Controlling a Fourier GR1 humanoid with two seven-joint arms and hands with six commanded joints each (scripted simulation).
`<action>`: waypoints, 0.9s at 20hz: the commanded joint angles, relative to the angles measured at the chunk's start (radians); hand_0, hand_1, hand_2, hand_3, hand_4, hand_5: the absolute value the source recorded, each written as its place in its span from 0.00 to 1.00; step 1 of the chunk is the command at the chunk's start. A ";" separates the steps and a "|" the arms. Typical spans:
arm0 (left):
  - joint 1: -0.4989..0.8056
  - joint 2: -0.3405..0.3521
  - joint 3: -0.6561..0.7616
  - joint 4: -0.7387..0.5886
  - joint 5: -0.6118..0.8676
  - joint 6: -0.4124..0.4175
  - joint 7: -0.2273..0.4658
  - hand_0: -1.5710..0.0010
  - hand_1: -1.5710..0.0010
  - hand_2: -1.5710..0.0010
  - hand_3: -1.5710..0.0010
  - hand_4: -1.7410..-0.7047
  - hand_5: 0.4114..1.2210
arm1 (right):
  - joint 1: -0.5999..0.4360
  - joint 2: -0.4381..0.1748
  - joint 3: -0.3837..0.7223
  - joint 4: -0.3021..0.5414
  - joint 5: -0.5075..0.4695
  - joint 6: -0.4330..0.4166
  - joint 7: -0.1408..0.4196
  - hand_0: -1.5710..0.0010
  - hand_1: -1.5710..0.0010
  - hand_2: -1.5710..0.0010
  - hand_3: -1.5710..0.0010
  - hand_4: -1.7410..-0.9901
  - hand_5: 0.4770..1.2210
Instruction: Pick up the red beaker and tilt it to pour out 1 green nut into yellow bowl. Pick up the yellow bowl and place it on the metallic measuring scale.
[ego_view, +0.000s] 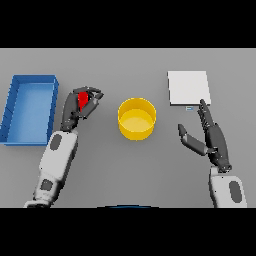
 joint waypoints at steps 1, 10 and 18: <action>0.012 -0.003 -0.005 -0.004 0.006 -0.008 -0.022 0.13 0.14 0.14 0.25 0.12 0.89 | -0.004 0.000 0.000 -0.002 -0.001 0.000 0.004 1.00 1.00 1.00 1.00 0.60 0.23; 0.002 0.008 -0.029 -0.090 -0.020 -0.009 0.043 0.02 0.02 0.02 0.03 0.23 0.98 | -0.015 0.008 0.001 0.008 0.003 -0.008 0.001 1.00 1.00 1.00 1.00 0.60 0.24; -0.021 0.088 -0.156 -0.276 -0.158 -0.028 0.223 0.00 0.00 0.00 0.01 0.12 0.94 | -0.008 0.002 0.013 -0.005 0.013 0.003 -0.034 1.00 1.00 1.00 1.00 0.62 0.26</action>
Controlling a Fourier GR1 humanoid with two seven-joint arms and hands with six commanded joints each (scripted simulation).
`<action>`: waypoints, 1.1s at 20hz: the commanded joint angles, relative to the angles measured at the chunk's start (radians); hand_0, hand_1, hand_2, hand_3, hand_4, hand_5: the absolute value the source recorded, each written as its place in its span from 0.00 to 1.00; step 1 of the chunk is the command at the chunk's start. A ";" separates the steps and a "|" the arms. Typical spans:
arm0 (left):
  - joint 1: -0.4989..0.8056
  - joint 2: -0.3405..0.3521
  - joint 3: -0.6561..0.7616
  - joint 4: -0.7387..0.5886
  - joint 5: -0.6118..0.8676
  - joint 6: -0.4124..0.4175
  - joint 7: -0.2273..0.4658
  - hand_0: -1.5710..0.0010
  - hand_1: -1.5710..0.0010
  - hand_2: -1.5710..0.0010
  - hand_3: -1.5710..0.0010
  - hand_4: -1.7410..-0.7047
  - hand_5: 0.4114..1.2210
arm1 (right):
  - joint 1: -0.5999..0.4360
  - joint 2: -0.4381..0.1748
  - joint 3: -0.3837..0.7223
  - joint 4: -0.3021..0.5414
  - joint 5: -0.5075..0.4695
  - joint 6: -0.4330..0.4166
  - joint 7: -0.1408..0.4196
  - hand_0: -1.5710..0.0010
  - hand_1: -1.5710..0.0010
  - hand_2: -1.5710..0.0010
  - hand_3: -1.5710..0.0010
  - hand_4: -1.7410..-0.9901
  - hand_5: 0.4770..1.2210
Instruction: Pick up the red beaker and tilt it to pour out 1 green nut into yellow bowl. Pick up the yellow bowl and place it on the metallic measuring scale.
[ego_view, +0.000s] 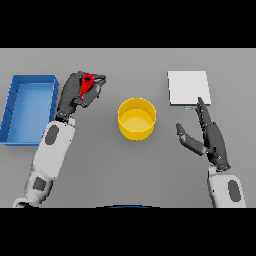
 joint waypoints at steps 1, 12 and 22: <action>-0.006 0.008 -0.011 0.001 -0.010 -0.002 0.014 0.00 0.00 0.00 0.01 0.12 0.93 | 0.009 -0.006 -0.004 -0.001 0.000 0.000 0.006 1.00 1.00 1.00 1.00 0.62 0.26; -0.191 0.166 -0.291 0.071 -0.279 -0.096 0.135 0.00 0.00 0.00 0.00 0.02 0.91 | 0.013 0.007 0.007 -0.009 0.009 -0.005 0.024 1.00 1.00 1.00 1.00 0.61 0.29; -0.398 0.240 -0.592 0.179 -0.468 -0.383 0.169 0.00 0.00 0.00 0.11 0.09 0.99 | 0.023 0.023 -0.008 -0.008 -0.025 -0.002 0.055 1.00 1.00 1.00 1.00 0.61 0.25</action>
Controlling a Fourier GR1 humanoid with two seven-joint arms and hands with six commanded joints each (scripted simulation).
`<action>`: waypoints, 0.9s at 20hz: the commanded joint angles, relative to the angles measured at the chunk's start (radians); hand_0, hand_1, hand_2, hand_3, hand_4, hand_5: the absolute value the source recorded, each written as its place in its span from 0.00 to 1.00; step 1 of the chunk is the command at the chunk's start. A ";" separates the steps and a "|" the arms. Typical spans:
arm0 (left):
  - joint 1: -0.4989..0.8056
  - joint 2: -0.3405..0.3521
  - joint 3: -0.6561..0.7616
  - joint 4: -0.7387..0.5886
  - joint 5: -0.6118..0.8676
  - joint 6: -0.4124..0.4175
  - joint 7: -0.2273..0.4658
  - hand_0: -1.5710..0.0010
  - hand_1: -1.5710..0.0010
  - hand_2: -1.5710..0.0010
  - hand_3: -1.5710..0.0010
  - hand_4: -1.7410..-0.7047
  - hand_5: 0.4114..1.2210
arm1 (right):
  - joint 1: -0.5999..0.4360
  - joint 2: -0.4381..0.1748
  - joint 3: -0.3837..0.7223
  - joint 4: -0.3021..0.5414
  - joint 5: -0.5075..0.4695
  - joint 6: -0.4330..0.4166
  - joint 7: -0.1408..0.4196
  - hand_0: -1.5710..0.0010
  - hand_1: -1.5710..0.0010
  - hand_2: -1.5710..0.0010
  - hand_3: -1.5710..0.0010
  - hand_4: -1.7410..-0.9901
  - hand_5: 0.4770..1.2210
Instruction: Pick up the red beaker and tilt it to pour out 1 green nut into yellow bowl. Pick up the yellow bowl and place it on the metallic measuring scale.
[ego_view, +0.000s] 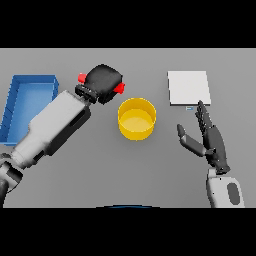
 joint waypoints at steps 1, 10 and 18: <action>-0.018 0.006 -0.027 -0.004 -0.012 -0.037 0.009 0.00 0.00 0.00 0.14 0.08 0.99 | -0.002 0.003 -0.003 0.001 -0.003 -0.002 -0.006 1.00 1.00 1.00 1.00 0.62 0.23; -0.204 -0.016 -0.252 0.110 -0.130 -0.133 -0.049 0.00 0.00 0.00 0.12 0.02 1.00 | -0.015 0.009 -0.009 0.009 -0.024 0.007 -0.007 1.00 1.00 1.00 1.00 0.59 0.17; -0.301 -0.055 -0.438 0.178 -0.235 -0.127 -0.064 0.00 0.00 0.00 0.02 0.00 1.00 | -0.011 0.006 -0.010 0.012 -0.015 0.001 -0.002 1.00 1.00 1.00 1.00 0.61 0.17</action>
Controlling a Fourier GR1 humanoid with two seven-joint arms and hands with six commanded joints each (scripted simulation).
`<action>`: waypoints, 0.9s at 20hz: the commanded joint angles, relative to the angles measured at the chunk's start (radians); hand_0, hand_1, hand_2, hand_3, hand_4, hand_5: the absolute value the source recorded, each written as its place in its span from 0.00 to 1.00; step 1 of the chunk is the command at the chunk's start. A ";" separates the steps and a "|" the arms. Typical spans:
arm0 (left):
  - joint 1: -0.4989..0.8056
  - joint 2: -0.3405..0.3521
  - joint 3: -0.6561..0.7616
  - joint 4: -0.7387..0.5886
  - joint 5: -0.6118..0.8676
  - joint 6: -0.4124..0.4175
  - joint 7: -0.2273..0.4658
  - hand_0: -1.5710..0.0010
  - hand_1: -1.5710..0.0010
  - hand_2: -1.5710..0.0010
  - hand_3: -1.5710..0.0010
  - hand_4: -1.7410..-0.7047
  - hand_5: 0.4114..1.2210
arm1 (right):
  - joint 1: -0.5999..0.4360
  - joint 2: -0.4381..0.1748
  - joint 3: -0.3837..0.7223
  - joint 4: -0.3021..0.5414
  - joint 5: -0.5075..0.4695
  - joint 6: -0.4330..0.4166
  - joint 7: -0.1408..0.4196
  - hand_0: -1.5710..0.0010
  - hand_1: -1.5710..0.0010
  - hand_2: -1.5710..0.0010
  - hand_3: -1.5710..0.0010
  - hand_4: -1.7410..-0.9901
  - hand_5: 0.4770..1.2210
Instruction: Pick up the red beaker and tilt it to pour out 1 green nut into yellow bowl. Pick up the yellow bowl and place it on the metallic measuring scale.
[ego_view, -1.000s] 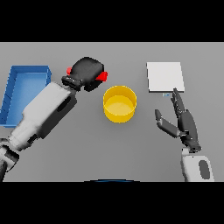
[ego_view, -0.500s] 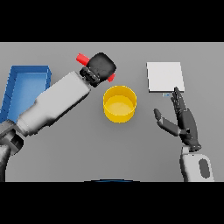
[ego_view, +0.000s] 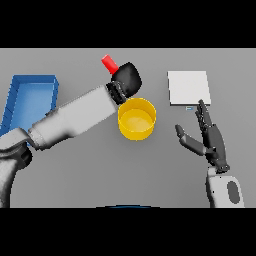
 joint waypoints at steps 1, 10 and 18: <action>-0.021 -0.005 -0.030 0.009 -0.018 -0.008 -0.014 0.00 0.00 0.00 0.02 0.00 1.00 | -0.006 0.004 0.003 0.001 0.008 -0.008 0.002 1.00 1.00 1.00 1.00 0.61 0.17; -0.111 -0.042 -0.177 0.058 -0.050 -0.066 -0.054 0.00 0.00 0.00 0.00 0.00 1.00 | 0.004 -0.002 0.004 0.007 0.032 -0.022 -0.019 1.00 1.00 1.00 1.00 0.62 0.15; -0.192 -0.026 -0.214 0.066 -0.030 -0.066 -0.047 0.00 0.00 0.00 0.00 0.00 0.96 | -0.015 -0.003 0.006 0.000 0.034 -0.024 0.000 1.00 1.00 1.00 1.00 0.69 0.15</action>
